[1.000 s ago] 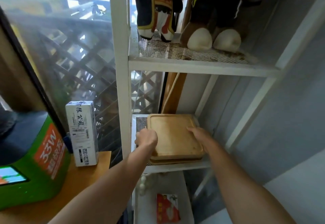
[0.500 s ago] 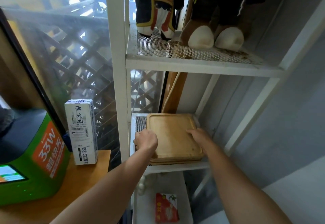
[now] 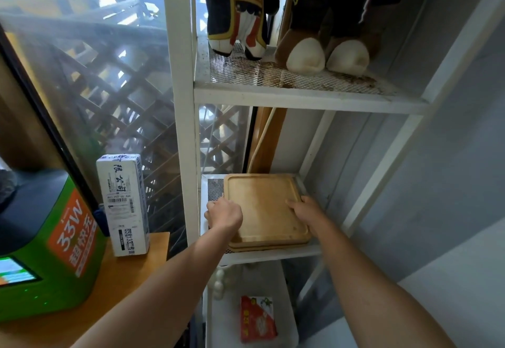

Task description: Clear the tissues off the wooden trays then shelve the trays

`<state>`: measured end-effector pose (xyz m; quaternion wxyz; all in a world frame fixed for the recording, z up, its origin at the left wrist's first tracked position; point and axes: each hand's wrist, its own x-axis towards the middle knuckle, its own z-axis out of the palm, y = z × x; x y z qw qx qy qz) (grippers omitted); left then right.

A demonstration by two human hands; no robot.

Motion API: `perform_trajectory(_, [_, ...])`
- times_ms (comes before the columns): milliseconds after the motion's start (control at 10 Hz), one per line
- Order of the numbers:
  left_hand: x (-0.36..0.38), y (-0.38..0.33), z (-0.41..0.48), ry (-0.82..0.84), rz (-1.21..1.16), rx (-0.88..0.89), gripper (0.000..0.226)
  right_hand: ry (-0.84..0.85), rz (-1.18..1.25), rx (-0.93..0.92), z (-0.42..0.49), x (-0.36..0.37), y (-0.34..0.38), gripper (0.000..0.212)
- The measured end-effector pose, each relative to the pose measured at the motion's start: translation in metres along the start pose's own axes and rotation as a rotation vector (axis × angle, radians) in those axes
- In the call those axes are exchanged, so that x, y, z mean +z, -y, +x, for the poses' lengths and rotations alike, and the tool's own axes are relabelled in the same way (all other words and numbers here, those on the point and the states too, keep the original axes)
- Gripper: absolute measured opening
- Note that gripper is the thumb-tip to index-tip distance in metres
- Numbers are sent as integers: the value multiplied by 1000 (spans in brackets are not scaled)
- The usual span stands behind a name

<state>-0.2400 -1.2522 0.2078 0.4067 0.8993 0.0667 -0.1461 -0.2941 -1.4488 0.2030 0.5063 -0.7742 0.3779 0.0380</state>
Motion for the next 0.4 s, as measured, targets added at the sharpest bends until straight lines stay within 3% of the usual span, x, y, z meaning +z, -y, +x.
perform_trajectory(200, [-12,-4,-12,40,-4,-16,37,-119,-73,-11,-30,-7,4,43])
perform_trajectory(300, [-17,-12,-26,32,172,118,46,-262,-444,-135,-61,-9,9,37])
perform_trajectory(400, [-25,-18,-33,97,303,325,59,-310,-618,-232,-95,-2,16,36])
